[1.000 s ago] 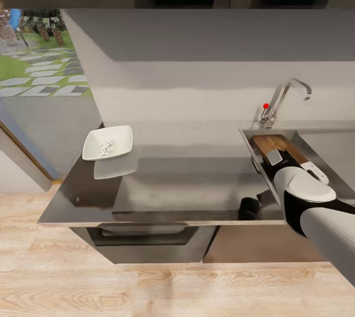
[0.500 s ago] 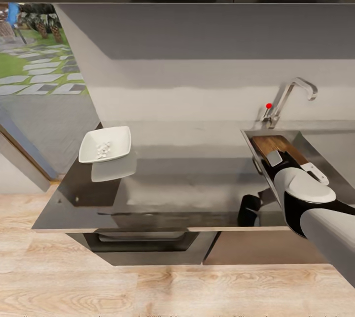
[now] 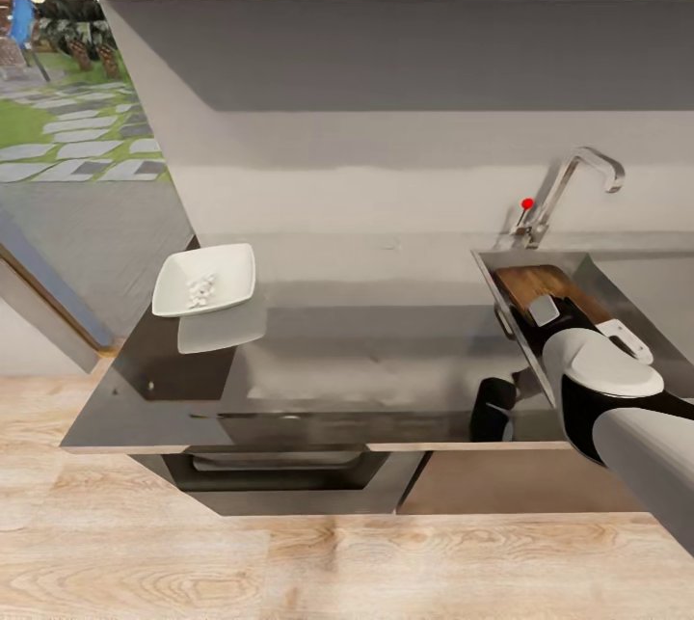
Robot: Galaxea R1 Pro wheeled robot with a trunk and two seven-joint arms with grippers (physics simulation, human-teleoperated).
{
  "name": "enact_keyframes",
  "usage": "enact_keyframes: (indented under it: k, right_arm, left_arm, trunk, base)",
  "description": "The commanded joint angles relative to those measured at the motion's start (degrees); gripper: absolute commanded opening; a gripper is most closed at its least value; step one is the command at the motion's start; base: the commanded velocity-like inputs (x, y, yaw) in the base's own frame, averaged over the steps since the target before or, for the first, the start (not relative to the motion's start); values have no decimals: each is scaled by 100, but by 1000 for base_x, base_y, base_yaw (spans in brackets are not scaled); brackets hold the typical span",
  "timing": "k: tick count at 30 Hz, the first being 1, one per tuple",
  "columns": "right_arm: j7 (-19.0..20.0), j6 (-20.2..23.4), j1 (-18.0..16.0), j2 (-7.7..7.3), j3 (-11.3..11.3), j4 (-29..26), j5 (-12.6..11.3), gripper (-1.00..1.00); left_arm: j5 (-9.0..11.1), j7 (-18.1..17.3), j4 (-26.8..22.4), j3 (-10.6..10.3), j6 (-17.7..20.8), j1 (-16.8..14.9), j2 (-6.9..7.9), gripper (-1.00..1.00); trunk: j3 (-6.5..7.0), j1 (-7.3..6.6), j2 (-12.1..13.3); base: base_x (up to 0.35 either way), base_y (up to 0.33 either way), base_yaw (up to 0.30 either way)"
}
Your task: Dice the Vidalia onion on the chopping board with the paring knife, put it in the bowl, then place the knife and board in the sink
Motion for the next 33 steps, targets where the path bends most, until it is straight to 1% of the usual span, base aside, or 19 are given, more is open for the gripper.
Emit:
enact_keyframes:
  k: [1,16,18,20,22,23,24,26,28,30,33]
  right_arm:
    - [-7,10,-9,-4,-41,-1,56,100]
    - [-37,4,-9,-4,-33,-62,68,100]
    - [-50,14,-9,-4,-8,-115,66,100]
    - [-85,34,-9,-27,79,-253,64,100]
    - [-174,159,-15,-58,389,-506,49,100]
    - [-200,260,-23,-51,588,-618,43,100]
    - [-223,455,-35,-33,936,-804,32,100]
    - [-235,767,-48,2,1412,-1105,4,100]
    - [-235,1110,-59,94,1813,-1442,-66,100]
    - [-225,1463,-66,215,2121,-1820,-221,100]
    - [-203,1966,-70,350,2589,-2260,-605,100]
  left_arm:
    - [-6,-23,21,41,-34,-9,1,100]
    - [-6,-23,21,41,-34,-9,1,100]
    - [-4,-23,21,41,-34,-9,1,100]
    - [-3,-23,21,41,-34,-9,1,100]
    - [-5,-23,21,41,-33,-9,1,100]
    - [-5,-23,21,41,-32,-9,1,100]
    - [-6,-23,21,41,-31,-9,1,100]
    - [-4,-23,21,41,-31,-9,1,100]
    - [-5,-23,21,41,-29,-9,1,100]
    - [-5,-23,21,41,-31,-9,1,100]
    - [-4,-23,21,41,-29,-9,1,100]
  trunk:
    - [-5,1,-4]
    - [-5,1,-4]
    - [-5,1,-4]
    - [-5,1,-4]
    - [-5,1,-4]
    - [-5,1,-4]
    - [-5,1,-4]
    - [-5,1,-4]
    - [-5,1,-4]
    - [-5,1,-4]
    - [-5,1,-4]
  base:
    - [0,0,0]
    - [0,0,0]
    - [0,0,0]
    - [0,0,0]
    - [0,0,0]
    - [0,0,0]
    - [0,0,0]
    - [0,0,0]
    - [0,0,0]
    - [0,0,0]
    - [0,0,0]
